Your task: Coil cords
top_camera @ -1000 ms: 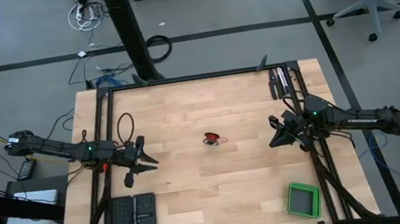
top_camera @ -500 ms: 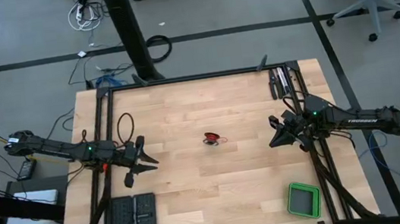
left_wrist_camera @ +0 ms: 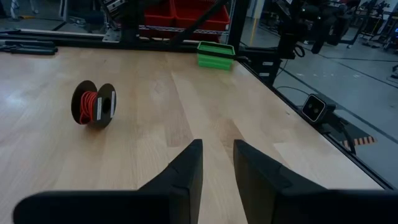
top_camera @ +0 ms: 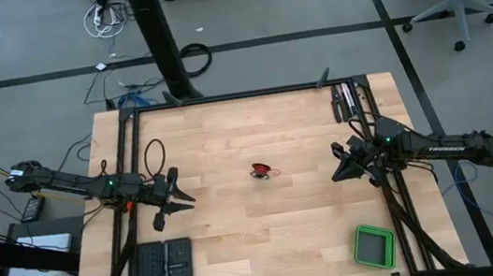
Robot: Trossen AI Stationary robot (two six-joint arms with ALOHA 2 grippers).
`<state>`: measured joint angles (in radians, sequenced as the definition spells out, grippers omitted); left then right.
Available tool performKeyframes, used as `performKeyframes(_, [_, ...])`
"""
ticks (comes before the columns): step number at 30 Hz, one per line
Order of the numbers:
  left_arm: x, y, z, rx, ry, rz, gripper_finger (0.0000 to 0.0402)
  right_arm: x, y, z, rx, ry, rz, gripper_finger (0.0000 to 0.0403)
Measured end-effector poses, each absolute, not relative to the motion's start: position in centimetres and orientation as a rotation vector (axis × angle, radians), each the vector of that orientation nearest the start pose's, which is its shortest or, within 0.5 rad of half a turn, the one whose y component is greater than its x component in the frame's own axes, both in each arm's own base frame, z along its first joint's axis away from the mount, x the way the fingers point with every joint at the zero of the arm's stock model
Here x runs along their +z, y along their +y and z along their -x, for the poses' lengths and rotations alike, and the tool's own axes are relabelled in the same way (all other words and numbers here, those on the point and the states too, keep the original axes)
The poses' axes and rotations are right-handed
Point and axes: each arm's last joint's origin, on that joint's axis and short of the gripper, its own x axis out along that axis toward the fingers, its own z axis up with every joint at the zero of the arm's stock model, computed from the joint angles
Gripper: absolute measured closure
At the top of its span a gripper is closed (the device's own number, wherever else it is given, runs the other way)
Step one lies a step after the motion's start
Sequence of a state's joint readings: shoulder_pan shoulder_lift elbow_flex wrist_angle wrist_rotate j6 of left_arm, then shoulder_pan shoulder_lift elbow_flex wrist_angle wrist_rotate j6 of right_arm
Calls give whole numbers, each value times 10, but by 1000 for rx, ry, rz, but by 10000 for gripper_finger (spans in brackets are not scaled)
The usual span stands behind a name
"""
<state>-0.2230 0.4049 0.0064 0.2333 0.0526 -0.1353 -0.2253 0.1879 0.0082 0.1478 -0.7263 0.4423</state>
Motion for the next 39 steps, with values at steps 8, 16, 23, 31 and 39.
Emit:
performKeyframes(8, [152, -28, -118, -264, 182, 120, 310, 165, -4, -103, 486, 139, -448, 378])
performKeyframes(16, [154, -28, -119, -265, 165, 122, 310, 165, -4, -103, 486, 139, -448, 378])
performKeyframes(23, [154, -28, -119, -265, 165, 122, 310, 165, -4, -103, 487, 139, -448, 378])
performKeyframes(31, [153, -28, -119, -265, 167, 122, 310, 165, -4, -103, 487, 139, -448, 378])
performKeyframes(39, [157, -29, -119, -267, 127, 130, 310, 165, -4, -103, 487, 139, -448, 378])
